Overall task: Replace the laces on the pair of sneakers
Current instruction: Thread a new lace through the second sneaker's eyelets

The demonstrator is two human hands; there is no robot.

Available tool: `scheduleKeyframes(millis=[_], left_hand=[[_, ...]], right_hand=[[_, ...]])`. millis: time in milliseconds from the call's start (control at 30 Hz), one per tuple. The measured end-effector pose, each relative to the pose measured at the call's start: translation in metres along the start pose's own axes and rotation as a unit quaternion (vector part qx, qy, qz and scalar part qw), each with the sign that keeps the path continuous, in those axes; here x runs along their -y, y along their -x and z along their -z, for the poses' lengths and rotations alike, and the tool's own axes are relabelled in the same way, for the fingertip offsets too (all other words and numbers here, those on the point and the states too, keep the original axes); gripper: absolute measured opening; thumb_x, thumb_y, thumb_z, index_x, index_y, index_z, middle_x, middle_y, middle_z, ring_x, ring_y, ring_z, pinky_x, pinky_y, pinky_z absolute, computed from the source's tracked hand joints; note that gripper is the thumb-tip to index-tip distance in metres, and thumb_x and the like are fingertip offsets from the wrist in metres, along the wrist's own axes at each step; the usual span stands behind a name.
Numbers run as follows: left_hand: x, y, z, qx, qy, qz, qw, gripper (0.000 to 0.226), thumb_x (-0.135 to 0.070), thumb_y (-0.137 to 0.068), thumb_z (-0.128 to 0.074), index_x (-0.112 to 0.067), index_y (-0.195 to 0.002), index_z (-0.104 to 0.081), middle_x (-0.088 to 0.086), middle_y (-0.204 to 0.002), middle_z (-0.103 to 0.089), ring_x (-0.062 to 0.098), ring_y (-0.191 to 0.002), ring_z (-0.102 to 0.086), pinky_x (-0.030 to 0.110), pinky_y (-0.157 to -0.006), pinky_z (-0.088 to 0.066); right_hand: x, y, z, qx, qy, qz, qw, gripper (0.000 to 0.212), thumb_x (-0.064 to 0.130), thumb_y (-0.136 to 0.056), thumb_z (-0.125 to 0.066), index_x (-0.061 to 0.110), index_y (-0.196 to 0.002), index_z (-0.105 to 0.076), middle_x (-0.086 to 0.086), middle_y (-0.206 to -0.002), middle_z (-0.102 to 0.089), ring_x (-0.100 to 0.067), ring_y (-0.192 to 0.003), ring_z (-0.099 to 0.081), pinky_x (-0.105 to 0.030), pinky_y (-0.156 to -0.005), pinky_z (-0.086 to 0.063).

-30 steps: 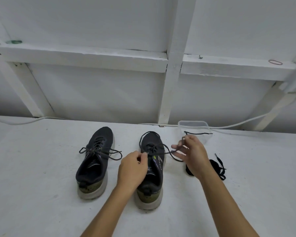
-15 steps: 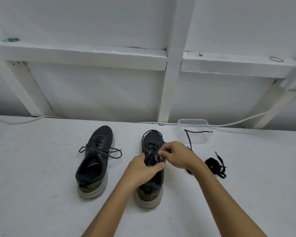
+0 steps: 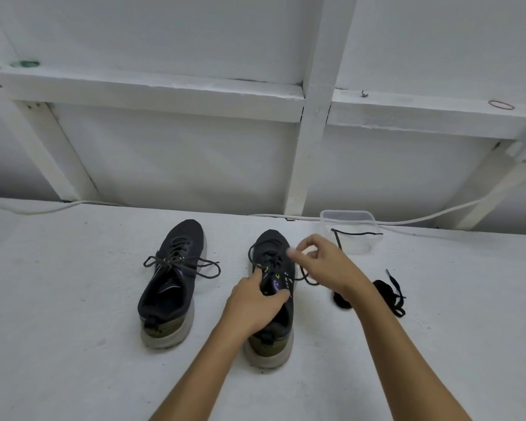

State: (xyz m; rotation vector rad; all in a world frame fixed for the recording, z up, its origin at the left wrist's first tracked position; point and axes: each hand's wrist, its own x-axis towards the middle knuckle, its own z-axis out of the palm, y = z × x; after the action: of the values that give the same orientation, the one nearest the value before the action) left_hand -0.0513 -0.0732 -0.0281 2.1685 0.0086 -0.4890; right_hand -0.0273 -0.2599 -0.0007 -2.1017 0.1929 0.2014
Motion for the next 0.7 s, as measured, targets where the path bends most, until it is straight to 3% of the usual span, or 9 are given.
scheduleKeyframes(millis=[100, 167, 267, 367, 433, 500, 567, 633, 700], left_hand=[[0.002, 0.000, -0.001, 0.004, -0.007, 0.006, 1.000, 0.052, -0.058, -0.076, -0.059, -0.040, -0.124, -0.052, -0.005, -0.110, -0.060, 0.019, -0.105, -0.057, 0.035, -0.091, -0.051], [0.003, -0.001, 0.000, 0.006, -0.009, 0.007, 1.000, 0.055, -0.054, -0.080, -0.059, -0.037, -0.131, -0.051, -0.006, -0.109, -0.059, 0.016, -0.101, -0.057, 0.031, -0.085, -0.050], [0.003, -0.003, 0.002, 0.013, -0.030, 0.014, 0.999, 0.075, -0.051, -0.083, -0.060, -0.040, -0.152, -0.033, -0.005, -0.126, -0.059, 0.017, -0.110, -0.058, 0.028, -0.084, -0.048], [0.004, -0.003, 0.003, 0.024, -0.017, 0.022, 0.999, 0.084, -0.050, -0.084, -0.060, -0.035, -0.157, -0.023, -0.005, -0.128, -0.059, 0.017, -0.111, -0.059, 0.028, -0.086, -0.049], [0.004, -0.003, 0.003, 0.025, -0.015, 0.024, 0.999, 0.086, -0.051, -0.084, -0.060, -0.034, -0.158, -0.020, -0.003, -0.134, -0.056, 0.018, -0.113, -0.058, 0.029, -0.090, -0.049], [0.004, -0.003, 0.003, 0.022, -0.021, 0.027, 0.999, 0.088, -0.053, -0.083, -0.060, -0.034, -0.159, -0.020, -0.001, -0.139, -0.054, 0.020, -0.116, -0.056, 0.030, -0.094, -0.048], [0.003, -0.003, 0.002, 0.015, -0.020, 0.029, 0.999, 0.087, -0.054, -0.081, -0.059, -0.036, -0.158, -0.022, -0.001, -0.137, -0.055, 0.020, -0.117, -0.056, 0.031, -0.094, -0.048], [0.003, -0.002, 0.002, 0.015, -0.020, 0.022, 0.999, 0.079, -0.055, -0.078, -0.057, -0.042, -0.152, -0.033, -0.004, -0.124, -0.061, 0.019, -0.110, -0.058, 0.031, -0.089, -0.049], [0.002, -0.002, 0.003, 0.020, -0.027, 0.013, 0.999, 0.067, -0.056, -0.077, -0.055, -0.047, -0.142, -0.041, -0.005, -0.109, -0.063, 0.018, -0.101, -0.059, 0.031, -0.084, -0.051]], right_hand=[[-0.004, 0.003, -0.003, 0.063, 0.183, 0.021, 0.981, 0.014, 0.046, -0.087, -0.074, 0.032, -0.086, -0.073, 0.016, -0.058, -0.059, 0.001, -0.048, -0.053, -0.015, -0.050, -0.039], [-0.004, 0.005, -0.005, 0.087, 0.223, 0.028, 0.970, 0.012, 0.036, -0.093, -0.070, 0.028, -0.086, -0.075, 0.014, -0.068, -0.062, -0.001, -0.058, -0.055, -0.019, -0.056, -0.041], [0.008, 0.010, 0.002, 0.072, -0.055, 0.066, 0.994, 0.016, 0.029, -0.093, -0.066, 0.028, -0.078, -0.071, 0.012, -0.063, -0.057, -0.005, -0.054, -0.047, -0.019, -0.052, -0.038], [0.019, 0.007, 0.022, 0.026, -0.409, 0.086, 0.908, 0.015, 0.029, -0.087, -0.063, 0.029, -0.072, -0.068, 0.008, -0.071, -0.055, -0.006, -0.056, -0.042, -0.017, -0.048, -0.030], [0.023, 0.006, 0.024, 0.011, -0.446, 0.059, 0.893, 0.014, 0.031, -0.084, -0.061, 0.028, -0.072, -0.067, 0.006, -0.089, -0.068, -0.007, -0.060, -0.052, -0.018, -0.049, -0.032], [0.019, 0.005, 0.016, -0.006, -0.402, 0.010, 0.916, 0.015, 0.034, -0.082, -0.061, 0.020, -0.078, -0.062, -0.001, -0.093, -0.073, -0.010, -0.057, -0.054, -0.021, -0.047, -0.032], [0.014, 0.006, 0.005, -0.008, -0.301, -0.013, 0.954, 0.031, 0.045, -0.086, -0.069, 0.018, -0.085, -0.053, -0.001, -0.079, -0.072, -0.011, -0.054, -0.053, -0.021, -0.047, -0.033], [0.007, 0.007, -0.007, -0.020, -0.133, -0.019, 0.991, 0.038, 0.054, -0.084, -0.074, 0.022, -0.092, -0.055, 0.009, -0.064, -0.068, -0.004, -0.052, -0.055, -0.015, -0.047, -0.038], [-0.002, 0.005, -0.017, -0.019, -0.010, 0.011, 1.000, 0.026, 0.047, -0.084, -0.075, 0.031, -0.100, -0.063, 0.023, -0.061, -0.066, 0.007, -0.052, -0.056, -0.008, -0.047, -0.038]])
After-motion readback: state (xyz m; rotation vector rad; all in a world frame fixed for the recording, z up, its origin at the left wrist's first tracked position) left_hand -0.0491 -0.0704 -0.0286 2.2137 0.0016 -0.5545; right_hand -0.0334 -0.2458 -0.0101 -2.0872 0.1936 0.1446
